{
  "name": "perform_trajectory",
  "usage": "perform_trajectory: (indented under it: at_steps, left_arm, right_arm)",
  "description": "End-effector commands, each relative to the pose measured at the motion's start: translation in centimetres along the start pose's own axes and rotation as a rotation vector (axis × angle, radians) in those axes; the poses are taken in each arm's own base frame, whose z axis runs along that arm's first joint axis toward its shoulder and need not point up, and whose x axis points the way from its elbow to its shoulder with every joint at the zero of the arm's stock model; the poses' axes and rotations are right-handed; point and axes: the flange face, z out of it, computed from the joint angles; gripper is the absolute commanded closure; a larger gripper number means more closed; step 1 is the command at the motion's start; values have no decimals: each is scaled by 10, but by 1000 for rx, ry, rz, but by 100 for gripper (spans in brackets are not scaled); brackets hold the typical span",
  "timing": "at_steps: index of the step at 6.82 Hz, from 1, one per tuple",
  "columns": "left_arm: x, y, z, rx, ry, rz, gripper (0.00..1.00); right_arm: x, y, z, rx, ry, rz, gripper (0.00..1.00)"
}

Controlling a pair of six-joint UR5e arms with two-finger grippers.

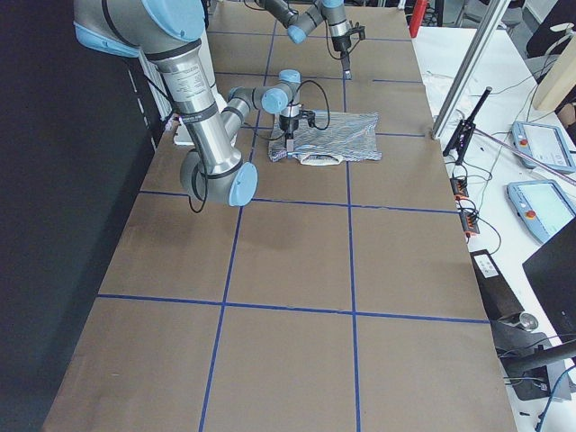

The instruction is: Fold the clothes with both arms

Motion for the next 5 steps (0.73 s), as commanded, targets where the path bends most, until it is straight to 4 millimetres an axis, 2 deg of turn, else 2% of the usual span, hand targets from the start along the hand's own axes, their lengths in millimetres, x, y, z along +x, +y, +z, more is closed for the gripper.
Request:
perform_trajectory:
  at_steps: [1,5]
  left_arm:
    - [0,0,0,0,0,0,0]
    - [1,0,1,-1,1,1,0]
  right_arm:
    - [0,3,2,-8,8,-3,0]
    - [8,3,7,-25,34,7,0]
